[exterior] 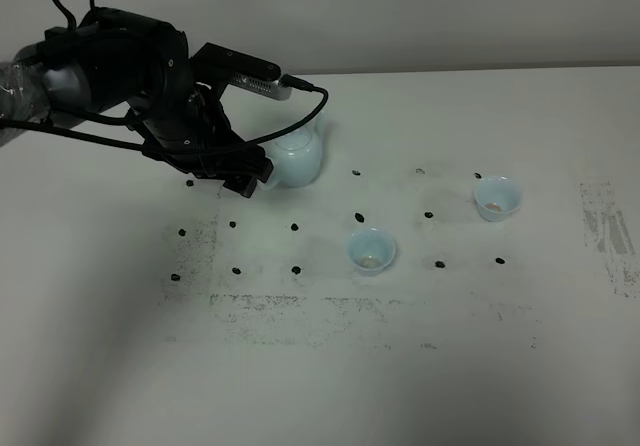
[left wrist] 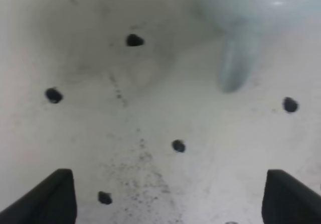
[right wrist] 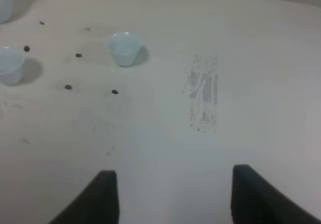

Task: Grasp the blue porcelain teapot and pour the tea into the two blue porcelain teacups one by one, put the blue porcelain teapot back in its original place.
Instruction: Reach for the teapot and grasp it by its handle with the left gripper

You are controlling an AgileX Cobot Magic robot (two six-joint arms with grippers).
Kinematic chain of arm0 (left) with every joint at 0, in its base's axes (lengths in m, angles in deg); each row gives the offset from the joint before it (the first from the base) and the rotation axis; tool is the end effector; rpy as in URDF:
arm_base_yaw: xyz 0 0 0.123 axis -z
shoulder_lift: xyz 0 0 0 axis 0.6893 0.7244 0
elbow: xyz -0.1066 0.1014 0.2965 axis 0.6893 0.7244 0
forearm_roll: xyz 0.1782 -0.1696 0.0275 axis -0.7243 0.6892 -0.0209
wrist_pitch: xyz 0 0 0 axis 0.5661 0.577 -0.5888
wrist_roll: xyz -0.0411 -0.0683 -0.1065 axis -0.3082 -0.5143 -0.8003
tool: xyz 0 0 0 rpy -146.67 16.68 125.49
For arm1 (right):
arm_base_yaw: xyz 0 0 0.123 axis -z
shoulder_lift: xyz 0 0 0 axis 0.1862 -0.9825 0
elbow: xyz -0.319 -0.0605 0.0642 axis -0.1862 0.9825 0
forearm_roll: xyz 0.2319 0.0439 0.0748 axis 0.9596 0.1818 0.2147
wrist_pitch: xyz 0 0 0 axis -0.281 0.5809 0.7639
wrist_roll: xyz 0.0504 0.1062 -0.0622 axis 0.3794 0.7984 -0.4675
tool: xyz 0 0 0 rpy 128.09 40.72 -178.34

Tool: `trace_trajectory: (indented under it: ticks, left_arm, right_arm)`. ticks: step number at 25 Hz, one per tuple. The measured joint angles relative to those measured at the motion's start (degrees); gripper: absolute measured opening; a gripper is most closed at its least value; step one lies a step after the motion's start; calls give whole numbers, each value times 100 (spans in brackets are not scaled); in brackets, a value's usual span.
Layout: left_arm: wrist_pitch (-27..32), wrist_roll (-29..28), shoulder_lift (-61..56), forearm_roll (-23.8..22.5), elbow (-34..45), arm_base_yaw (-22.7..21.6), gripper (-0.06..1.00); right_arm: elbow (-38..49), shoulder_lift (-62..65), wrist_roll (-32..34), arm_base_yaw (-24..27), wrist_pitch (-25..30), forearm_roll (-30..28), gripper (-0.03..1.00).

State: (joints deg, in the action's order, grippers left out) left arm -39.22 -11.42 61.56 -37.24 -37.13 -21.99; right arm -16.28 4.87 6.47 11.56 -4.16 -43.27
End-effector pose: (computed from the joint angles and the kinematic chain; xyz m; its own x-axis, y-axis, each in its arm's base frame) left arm 0.4441 -0.1737 0.1940 -0.8070 0.4527 -0.3792 0.4665 0.8824 0.0606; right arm -0.0190 0.0169 0.2525 -0.4529 -0.1140 -0.8843 -0.1526 0.9871 -0.0491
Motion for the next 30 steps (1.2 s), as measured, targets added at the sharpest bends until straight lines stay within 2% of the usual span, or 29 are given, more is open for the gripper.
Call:
trace_trajectory:
  ticks: [11,25,30]
  left_arm:
    - [-339,192,0,116,-28,0,64]
    - [731,345,563,211,-1154,0,64]
    - [878,452,818,218,-1437,2,64]
  right_arm:
    - [0,0,0,0,0,0,48]
    - [0,0,0,0,15,0,48]
    - [0,0,0,0,15,0,48]
